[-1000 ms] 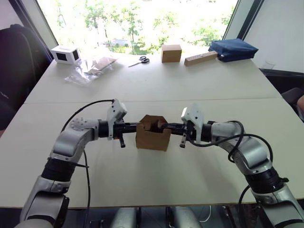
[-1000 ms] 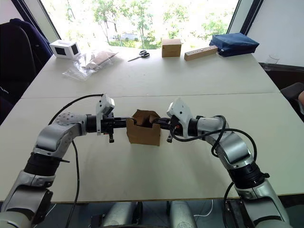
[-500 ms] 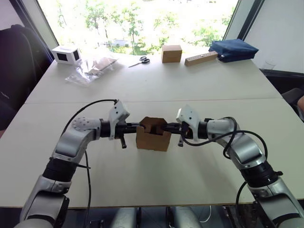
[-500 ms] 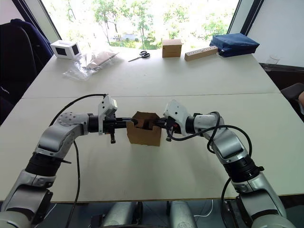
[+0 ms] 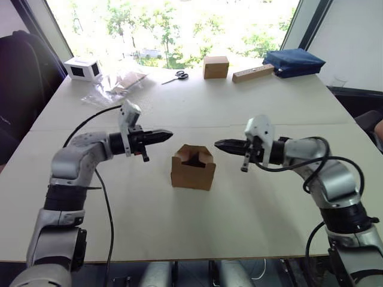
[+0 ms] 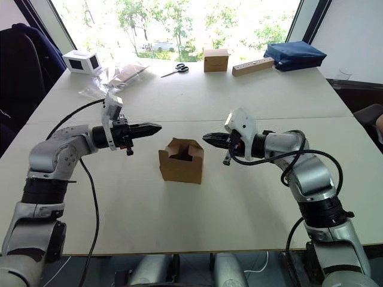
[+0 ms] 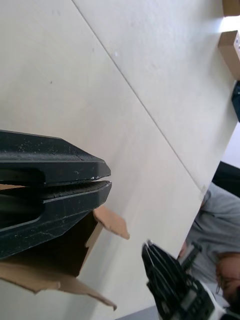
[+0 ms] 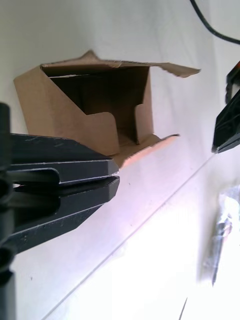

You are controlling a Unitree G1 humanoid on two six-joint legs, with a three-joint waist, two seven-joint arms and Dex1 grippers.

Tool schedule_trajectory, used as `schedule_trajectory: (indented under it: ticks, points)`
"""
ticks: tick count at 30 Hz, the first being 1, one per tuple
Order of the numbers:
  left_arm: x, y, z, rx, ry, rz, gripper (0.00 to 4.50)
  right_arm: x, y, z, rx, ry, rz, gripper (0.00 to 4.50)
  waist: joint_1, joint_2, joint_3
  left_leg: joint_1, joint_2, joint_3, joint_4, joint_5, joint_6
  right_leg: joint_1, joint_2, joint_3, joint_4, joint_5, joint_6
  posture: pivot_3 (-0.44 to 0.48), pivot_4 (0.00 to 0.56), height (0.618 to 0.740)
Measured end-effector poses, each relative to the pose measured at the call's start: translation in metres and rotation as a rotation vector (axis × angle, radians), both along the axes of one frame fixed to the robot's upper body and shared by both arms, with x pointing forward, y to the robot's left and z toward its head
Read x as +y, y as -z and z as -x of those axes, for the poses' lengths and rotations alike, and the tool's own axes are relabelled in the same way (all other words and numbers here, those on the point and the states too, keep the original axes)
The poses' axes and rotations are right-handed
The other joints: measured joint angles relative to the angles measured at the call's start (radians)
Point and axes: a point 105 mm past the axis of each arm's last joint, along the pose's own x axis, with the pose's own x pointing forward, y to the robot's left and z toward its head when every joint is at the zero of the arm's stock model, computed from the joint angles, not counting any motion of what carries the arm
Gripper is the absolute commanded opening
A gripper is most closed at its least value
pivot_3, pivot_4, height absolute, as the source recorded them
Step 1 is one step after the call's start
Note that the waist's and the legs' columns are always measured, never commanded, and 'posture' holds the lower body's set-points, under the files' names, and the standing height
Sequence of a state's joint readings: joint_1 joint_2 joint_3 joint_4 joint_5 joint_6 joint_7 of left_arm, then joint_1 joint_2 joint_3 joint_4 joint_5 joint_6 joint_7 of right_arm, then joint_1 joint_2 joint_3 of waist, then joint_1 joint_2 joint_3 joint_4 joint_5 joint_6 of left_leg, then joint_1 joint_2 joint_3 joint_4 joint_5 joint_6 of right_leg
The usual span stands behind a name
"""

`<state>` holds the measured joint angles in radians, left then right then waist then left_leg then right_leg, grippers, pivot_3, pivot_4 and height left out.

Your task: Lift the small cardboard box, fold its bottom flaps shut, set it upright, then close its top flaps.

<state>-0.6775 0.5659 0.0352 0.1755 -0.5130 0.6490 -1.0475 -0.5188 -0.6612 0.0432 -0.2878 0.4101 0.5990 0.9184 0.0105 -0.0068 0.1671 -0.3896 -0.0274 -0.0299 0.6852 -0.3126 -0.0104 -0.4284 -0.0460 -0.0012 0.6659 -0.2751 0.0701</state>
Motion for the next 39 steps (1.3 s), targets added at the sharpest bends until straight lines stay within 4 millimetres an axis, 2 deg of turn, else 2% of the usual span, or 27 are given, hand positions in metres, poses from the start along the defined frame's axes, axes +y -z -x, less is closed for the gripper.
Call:
schedule_trajectory:
  ticks: [5,10,13,17,23,30,39]
  points:
    - [0.005,0.024,-0.021,0.021,-0.049,-0.081,0.08,0.008,-0.011,0.023,0.014,-0.050,-0.013,0.00,0.001,0.000,0.000,0.000,0.000,0.000,0.000,0.000,0.000,0.000,0.000,0.000,0.000,0.000,0.000,0.000,0.150,0.740]
    - [-0.008,0.047,-0.042,0.059,-0.024,-0.104,0.08,0.038,-0.006,0.067,0.056,-0.205,0.023,0.00,0.002,-0.001,0.000,-0.001,-0.001,0.000,0.000,0.000,0.001,0.000,0.000,-0.001,-0.001,0.000,0.000,0.000,0.150,0.740]
    - [-0.016,0.058,-0.043,0.084,0.014,-0.122,0.08,0.044,0.006,0.073,0.071,-0.216,0.079,0.00,0.000,-0.001,0.000,-0.001,-0.001,0.000,0.001,-0.001,0.001,0.000,0.000,-0.001,-0.001,0.000,0.000,0.000,0.150,0.740]
    - [-0.026,0.070,-0.037,0.116,0.088,-0.129,0.08,0.049,0.020,0.068,0.069,-0.183,0.134,0.00,-0.007,-0.001,0.000,-0.001,-0.001,0.000,0.000,-0.001,0.001,0.000,0.000,-0.001,0.000,0.000,0.000,0.000,0.150,0.740]
    - [-0.030,0.070,-0.031,0.114,0.141,-0.132,0.08,0.051,0.028,0.052,0.021,-0.133,0.190,0.00,-0.007,-0.001,0.000,-0.001,-0.001,0.000,0.000,-0.001,0.001,0.000,0.000,-0.001,0.000,0.000,0.000,0.000,0.150,0.740]
    - [-0.030,0.074,-0.019,0.126,0.175,-0.135,0.08,0.053,0.035,0.042,-0.014,-0.125,0.228,0.00,-0.006,-0.001,0.000,-0.001,-0.001,0.000,0.000,-0.001,0.001,0.000,0.000,-0.001,0.000,0.000,0.000,0.000,0.150,0.740]
    - [-0.031,0.077,-0.013,0.135,0.173,-0.138,0.08,0.058,0.044,0.034,-0.010,-0.131,0.240,0.00,-0.005,-0.001,0.000,-0.001,-0.001,0.000,0.000,-0.001,0.001,0.000,0.000,-0.001,0.000,0.000,0.000,0.000,0.150,0.740]
